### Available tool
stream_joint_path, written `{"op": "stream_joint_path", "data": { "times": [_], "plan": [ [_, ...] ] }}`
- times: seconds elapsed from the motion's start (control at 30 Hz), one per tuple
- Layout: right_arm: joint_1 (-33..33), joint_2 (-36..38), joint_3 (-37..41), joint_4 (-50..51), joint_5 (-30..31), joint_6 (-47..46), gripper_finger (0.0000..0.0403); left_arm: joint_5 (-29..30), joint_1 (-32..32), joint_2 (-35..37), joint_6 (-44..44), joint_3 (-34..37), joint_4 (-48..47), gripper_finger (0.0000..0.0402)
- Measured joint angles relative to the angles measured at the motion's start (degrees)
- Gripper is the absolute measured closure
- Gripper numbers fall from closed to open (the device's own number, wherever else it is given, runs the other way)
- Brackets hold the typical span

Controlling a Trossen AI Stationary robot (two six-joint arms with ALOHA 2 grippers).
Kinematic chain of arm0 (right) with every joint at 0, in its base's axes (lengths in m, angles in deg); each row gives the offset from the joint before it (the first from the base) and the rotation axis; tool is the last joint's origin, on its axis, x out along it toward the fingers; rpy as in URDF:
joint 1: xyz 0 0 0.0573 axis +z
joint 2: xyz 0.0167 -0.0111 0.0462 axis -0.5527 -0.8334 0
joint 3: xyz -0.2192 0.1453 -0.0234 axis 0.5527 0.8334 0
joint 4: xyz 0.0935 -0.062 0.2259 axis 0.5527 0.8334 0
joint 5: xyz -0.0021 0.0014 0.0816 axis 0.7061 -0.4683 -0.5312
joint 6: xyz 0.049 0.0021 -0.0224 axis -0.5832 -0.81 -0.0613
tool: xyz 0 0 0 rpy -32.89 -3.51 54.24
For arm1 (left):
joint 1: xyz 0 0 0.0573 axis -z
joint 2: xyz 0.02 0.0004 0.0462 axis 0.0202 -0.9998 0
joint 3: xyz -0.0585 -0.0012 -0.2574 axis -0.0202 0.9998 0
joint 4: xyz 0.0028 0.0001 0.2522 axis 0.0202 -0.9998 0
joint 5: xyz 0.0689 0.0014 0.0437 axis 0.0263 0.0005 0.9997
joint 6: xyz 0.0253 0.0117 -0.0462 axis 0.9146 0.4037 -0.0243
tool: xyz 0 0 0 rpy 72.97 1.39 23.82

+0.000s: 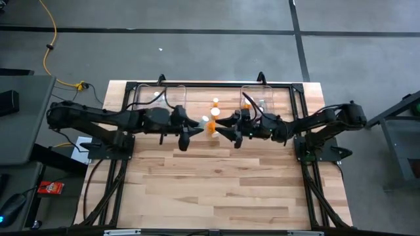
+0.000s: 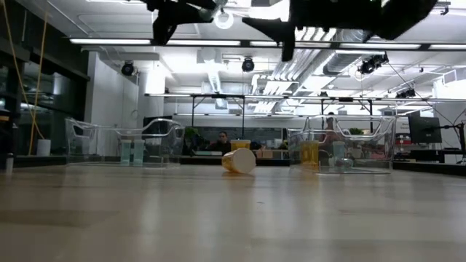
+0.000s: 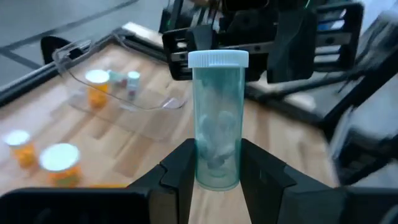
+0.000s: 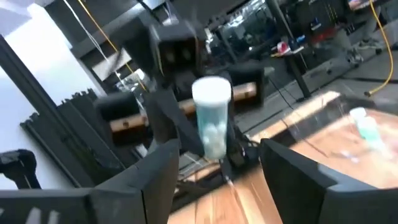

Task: Pick and place medicine bottles into bin by pill shape (circle, oval)
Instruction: Put the blue tablet bottle into the left transparent bin

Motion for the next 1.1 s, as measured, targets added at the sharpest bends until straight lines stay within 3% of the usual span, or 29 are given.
{"op": "stream_joint_path", "data": {
  "times": [0.1,0.2,0.43,0.73,1.1],
  "plan": [
    [-0.02,-0.63,-4.88,4.48,-0.3,1.83,0.0185,0.07,1.14,2.38,-3.48,5.74,8.36,0.0302],
    [-0.02,-1.85,-11.68,15.11,-1.52,6.51,0.0185,0.09,1.78,2.93,-4.14,8.87,14.35,0.0302],
    [-0.04,-2.89,-23.82,32.91,-1.29,15.77,0.0185,1.42,2.59,2.88,-2.49,9.19,16.3,0.0302],
    [-0.02,-2.86,-25.74,32.76,-2.93,11.86,0.0185,2.85,2.65,2.88,5.35,9.17,27.6,0.0302],
    [0.0,-3.32,-25.72,26.65,-2.17,9.64,0.0185,2.67,2.59,2.88,8.99,9.17,31.02,0.0302]
  ]
}}
